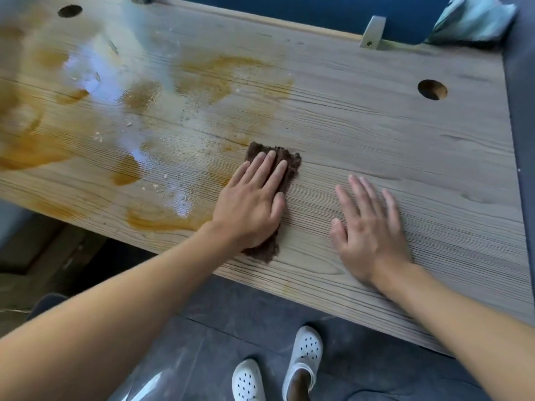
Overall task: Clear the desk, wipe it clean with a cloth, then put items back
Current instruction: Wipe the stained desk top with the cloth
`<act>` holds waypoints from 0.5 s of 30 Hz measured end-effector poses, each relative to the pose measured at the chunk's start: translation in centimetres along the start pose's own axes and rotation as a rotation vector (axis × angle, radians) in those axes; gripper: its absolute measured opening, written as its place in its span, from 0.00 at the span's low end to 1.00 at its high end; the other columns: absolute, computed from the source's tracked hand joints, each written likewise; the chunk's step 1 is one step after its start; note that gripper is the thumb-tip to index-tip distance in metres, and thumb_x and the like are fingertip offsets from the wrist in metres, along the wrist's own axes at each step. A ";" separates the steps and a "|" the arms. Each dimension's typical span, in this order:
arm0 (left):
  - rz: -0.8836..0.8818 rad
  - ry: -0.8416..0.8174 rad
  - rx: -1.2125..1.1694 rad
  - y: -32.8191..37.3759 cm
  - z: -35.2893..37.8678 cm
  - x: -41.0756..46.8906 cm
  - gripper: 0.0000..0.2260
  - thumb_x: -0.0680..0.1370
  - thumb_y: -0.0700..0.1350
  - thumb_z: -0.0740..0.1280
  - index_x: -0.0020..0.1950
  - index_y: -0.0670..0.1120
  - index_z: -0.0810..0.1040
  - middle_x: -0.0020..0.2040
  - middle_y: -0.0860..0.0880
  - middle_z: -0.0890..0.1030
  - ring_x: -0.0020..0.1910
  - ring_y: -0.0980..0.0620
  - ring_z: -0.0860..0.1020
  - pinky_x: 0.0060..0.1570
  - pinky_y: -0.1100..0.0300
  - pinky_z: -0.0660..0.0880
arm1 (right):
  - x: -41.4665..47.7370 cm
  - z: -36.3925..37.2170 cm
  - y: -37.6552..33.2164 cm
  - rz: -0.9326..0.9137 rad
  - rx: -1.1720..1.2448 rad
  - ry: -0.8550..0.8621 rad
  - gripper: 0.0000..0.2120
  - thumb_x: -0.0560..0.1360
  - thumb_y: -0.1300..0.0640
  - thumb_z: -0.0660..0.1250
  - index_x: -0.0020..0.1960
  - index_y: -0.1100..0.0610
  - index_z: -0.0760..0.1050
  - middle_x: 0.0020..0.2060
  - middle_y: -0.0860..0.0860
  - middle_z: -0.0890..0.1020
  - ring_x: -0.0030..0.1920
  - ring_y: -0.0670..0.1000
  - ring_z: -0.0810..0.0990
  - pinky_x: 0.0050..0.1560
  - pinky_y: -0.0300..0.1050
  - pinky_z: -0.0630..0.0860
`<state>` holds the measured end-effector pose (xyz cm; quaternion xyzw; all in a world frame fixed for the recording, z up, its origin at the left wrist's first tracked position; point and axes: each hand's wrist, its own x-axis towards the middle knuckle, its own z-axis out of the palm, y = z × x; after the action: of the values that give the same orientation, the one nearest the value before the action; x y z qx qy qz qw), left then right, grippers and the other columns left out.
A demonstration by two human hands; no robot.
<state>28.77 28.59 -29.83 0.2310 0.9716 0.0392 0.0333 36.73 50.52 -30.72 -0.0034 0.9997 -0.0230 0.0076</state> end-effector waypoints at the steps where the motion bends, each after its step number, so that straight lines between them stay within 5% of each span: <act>1: -0.033 0.004 0.000 0.5 0.1 -0.2 0.30 0.81 0.57 0.41 0.82 0.48 0.49 0.82 0.47 0.48 0.81 0.52 0.44 0.79 0.52 0.44 | 0.0 0.0 0.0 0.002 0.001 0.002 0.32 0.78 0.44 0.45 0.79 0.55 0.58 0.80 0.55 0.56 0.80 0.53 0.51 0.78 0.60 0.48; 8: 0.265 0.017 -0.047 6.2 1.4 -8.9 0.28 0.82 0.54 0.51 0.80 0.43 0.58 0.81 0.42 0.55 0.81 0.46 0.50 0.78 0.50 0.49 | 0.0 0.1 -0.2 0.010 0.016 0.029 0.32 0.77 0.44 0.47 0.77 0.56 0.63 0.79 0.56 0.59 0.79 0.54 0.54 0.78 0.60 0.49; 15: -0.024 0.021 -0.029 3.3 0.6 -2.0 0.31 0.81 0.56 0.40 0.82 0.44 0.50 0.82 0.45 0.49 0.81 0.50 0.45 0.79 0.52 0.44 | 0.0 0.0 -0.3 0.015 -0.001 0.003 0.32 0.78 0.44 0.45 0.79 0.54 0.58 0.80 0.55 0.56 0.80 0.52 0.50 0.78 0.59 0.47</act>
<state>32.08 30.70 -29.99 0.2185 0.9739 0.0551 0.0268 36.77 50.21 -30.75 0.0042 0.9997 -0.0227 0.0062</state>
